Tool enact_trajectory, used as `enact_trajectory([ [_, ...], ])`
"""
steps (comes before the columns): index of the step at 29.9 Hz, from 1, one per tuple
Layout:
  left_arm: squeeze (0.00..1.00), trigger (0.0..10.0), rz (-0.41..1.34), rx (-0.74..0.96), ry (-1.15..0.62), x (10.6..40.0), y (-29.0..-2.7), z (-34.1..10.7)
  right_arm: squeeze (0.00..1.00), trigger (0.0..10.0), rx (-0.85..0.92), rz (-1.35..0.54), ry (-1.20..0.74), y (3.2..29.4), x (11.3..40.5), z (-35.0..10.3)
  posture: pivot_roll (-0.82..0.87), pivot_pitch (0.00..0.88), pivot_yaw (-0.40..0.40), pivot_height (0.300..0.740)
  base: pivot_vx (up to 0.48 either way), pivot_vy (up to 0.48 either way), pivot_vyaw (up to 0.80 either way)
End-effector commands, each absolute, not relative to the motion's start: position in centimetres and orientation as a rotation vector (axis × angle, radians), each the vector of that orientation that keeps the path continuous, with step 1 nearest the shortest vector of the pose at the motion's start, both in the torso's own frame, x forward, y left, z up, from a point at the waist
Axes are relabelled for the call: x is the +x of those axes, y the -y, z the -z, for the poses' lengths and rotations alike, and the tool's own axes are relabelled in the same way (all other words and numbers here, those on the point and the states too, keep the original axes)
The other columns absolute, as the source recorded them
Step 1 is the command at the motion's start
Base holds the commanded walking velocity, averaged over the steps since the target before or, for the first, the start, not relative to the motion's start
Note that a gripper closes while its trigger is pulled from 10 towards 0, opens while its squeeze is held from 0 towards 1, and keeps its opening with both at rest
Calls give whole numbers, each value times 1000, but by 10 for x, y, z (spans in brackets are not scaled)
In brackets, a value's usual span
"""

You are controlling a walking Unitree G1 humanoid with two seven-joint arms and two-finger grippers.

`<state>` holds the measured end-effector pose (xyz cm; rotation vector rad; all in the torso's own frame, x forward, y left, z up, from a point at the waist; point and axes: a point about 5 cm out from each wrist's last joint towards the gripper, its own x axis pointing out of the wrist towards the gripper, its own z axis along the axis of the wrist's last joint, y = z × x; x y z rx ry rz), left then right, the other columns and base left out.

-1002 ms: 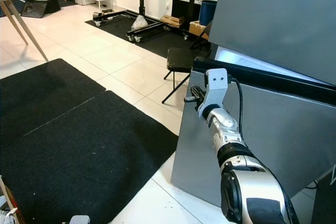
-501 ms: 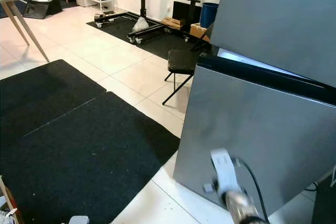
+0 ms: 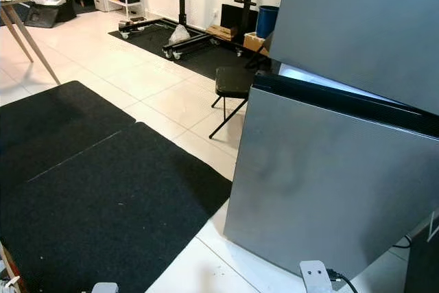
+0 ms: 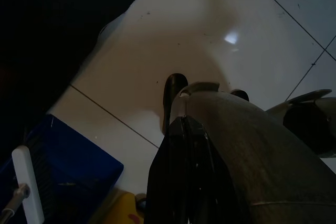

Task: Restocking fridge

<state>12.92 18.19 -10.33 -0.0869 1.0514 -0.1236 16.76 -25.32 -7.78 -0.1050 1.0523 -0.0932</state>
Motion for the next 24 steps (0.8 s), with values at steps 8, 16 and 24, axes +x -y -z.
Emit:
enact_trajectory([
  [8,0,10000,148,-72,-1105,117,-182,107,0,10000,-111,83,-1034,253,172,75,2,0,-66,740,230,0,0],
  [16,0,10000,154,-70,-1103,118,-182,107,0,10000,-108,71,-1026,250,175,75,0,0,-60,740,380,0,0],
  [24,0,10000,160,-67,-1102,119,-183,107,0,10000,-102,68,-1003,249,182,72,-4,0,-58,740,389,0,0],
])
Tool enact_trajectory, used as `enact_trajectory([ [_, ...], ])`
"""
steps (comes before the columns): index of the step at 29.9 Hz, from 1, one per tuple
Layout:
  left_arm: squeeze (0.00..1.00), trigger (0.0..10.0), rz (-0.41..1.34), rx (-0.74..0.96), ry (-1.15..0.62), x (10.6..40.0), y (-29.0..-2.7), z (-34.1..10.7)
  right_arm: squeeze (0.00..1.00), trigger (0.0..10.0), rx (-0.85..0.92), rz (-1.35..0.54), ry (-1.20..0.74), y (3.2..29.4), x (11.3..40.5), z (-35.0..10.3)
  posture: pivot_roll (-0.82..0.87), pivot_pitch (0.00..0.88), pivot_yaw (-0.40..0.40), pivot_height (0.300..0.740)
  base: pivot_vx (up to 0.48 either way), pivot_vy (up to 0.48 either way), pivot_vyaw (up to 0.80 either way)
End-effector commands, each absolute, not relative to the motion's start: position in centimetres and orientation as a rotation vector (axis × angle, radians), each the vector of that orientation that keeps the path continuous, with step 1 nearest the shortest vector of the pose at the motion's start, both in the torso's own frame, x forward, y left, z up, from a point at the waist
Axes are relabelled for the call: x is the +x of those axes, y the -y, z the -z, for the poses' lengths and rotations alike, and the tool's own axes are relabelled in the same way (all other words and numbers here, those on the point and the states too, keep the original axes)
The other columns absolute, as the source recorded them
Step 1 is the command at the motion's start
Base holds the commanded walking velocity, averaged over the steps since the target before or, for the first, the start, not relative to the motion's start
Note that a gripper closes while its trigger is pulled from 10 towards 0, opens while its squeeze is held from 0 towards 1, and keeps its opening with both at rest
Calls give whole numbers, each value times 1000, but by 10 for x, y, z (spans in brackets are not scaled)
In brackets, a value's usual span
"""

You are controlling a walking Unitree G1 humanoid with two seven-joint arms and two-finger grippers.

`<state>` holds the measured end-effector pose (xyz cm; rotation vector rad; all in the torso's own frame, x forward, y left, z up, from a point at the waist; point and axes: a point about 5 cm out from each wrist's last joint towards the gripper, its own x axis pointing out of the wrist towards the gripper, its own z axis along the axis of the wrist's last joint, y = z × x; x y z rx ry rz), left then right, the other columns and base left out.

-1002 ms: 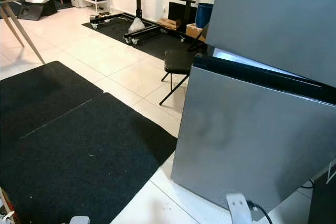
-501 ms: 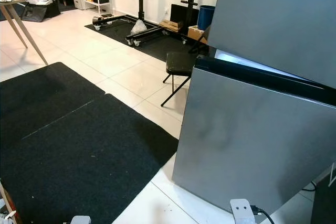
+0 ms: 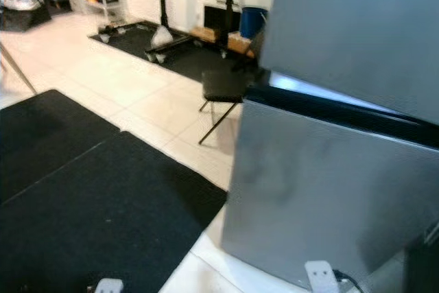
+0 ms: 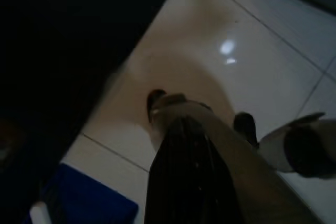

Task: Restocking fridge

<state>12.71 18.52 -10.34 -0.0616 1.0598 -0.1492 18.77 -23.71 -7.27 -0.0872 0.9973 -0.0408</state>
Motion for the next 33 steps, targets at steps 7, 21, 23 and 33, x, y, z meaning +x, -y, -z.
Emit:
enact_trajectory([
  [7,0,10000,163,-67,-1102,119,-182,107,0,10000,-94,72,-964,250,191,67,-8,0,-61,740,388,0,0],
  [21,0,10000,136,-73,-1110,117,-183,107,0,10000,51,188,-670,270,245,23,-17,0,-60,740,111,0,0],
  [23,0,10000,136,-75,-1110,117,-184,107,0,10000,49,195,-641,273,250,17,-17,0,-60,740,0,0,0],
  [33,0,10000,133,-76,-1114,115,-184,108,0,10000,18,240,-431,282,290,-26,-18,0,-56,740,0,0,0],
])
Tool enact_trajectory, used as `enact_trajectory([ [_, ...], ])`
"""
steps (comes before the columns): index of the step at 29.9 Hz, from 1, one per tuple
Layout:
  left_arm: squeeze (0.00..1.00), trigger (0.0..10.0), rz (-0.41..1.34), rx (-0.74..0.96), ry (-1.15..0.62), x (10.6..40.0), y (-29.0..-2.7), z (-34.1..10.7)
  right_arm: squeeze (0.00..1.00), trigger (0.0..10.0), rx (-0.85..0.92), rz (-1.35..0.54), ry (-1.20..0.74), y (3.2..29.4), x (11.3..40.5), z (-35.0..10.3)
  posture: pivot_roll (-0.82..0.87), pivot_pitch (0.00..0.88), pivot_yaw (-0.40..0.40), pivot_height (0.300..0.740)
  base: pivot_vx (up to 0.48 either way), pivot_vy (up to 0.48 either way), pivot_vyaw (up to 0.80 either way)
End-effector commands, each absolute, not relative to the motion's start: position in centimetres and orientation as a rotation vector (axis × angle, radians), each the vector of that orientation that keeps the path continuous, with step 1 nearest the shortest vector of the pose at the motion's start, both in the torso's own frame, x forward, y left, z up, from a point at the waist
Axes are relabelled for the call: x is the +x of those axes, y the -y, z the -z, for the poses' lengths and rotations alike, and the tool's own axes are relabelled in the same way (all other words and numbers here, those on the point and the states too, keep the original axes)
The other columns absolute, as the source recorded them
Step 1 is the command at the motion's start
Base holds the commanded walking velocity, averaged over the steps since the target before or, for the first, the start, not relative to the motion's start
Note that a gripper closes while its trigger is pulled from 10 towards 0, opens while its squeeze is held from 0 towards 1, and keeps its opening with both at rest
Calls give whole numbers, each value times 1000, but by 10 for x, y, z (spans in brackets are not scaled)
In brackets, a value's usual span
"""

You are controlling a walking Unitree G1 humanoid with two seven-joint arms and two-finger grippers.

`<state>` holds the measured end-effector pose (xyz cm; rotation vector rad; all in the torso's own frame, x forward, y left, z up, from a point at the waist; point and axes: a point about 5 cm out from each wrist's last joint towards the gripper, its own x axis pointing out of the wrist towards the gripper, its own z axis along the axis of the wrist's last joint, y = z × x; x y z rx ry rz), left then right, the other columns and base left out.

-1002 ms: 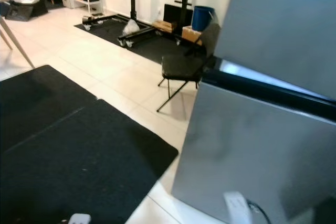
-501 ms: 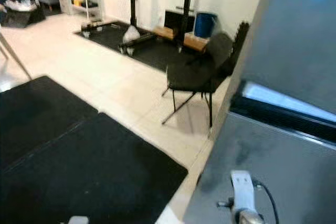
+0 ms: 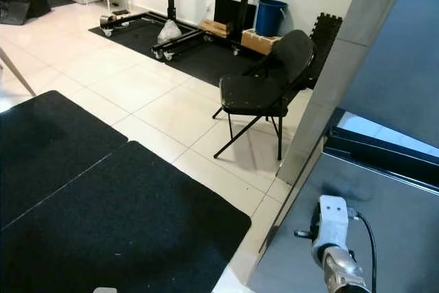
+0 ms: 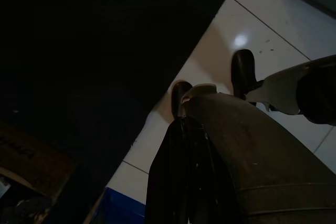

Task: Restocking fridge

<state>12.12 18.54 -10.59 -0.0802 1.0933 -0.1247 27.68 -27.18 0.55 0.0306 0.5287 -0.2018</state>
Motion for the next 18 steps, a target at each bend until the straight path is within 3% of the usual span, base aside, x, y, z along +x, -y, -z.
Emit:
enact_trajectory([
  [1,0,10000,133,-76,-1114,115,-184,108,0,10000,18,240,-431,282,290,-26,-18,0,-56,740,0,0,0],
  [12,0,10000,128,-72,-1122,112,-185,109,0,10000,-14,175,-174,264,347,-95,-2,0,-59,740,0,0,0],
  [18,0,10000,125,-73,-1123,111,-186,109,0,10000,-24,145,-123,256,361,-113,9,0,-66,740,0,0,0],
])
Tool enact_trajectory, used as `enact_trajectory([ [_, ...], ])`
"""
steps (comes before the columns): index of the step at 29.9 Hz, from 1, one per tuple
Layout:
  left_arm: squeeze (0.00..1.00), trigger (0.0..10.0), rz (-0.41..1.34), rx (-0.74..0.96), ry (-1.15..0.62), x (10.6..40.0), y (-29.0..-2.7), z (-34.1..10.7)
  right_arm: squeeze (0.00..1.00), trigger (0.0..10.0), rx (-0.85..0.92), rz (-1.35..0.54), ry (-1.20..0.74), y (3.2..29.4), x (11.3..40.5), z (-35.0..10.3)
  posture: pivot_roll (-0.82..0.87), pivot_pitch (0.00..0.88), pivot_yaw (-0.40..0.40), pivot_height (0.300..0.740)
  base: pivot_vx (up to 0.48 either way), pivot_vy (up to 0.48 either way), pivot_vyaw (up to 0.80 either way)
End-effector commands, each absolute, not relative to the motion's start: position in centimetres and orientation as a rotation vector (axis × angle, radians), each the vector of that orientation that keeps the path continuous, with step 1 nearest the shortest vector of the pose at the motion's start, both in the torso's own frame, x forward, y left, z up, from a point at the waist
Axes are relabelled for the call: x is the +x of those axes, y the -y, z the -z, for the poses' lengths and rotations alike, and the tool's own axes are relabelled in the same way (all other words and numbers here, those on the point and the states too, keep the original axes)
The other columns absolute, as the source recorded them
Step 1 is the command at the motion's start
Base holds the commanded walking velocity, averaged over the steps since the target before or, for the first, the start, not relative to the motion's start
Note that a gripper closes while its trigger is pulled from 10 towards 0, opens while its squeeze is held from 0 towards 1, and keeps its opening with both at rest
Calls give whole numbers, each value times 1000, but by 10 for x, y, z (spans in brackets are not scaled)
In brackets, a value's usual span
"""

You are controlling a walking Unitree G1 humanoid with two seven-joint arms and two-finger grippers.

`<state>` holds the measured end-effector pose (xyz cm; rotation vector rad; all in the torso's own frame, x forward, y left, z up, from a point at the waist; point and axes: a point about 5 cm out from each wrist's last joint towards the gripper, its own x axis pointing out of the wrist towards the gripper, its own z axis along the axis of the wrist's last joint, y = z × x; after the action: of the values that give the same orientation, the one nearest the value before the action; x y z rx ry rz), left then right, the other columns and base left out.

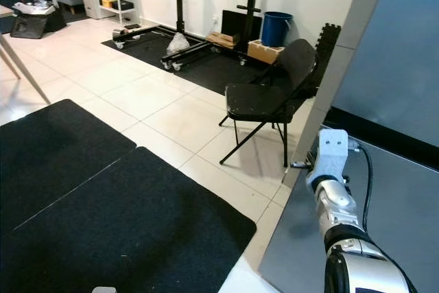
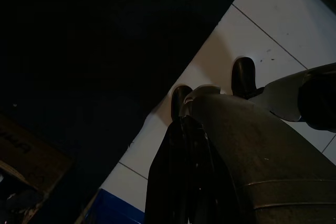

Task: Restocking fridge

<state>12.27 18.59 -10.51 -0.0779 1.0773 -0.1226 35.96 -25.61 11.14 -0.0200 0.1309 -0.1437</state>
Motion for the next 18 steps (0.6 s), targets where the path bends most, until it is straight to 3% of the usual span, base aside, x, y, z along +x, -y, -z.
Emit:
enact_trajectory([
  [1,0,10000,124,-74,-1122,111,-186,109,0,10000,-22,142,-115,254,363,-116,12,0,-67,740,0,0,0],
  [10,0,10000,129,-77,-1117,111,-184,109,0,10000,-70,132,-137,254,366,-120,17,0,-70,740,0,0,0],
  [18,0,10000,129,-84,-1111,111,-182,109,0,10000,-82,-30,-264,247,357,-98,15,0,-69,740,0,0,0],
])
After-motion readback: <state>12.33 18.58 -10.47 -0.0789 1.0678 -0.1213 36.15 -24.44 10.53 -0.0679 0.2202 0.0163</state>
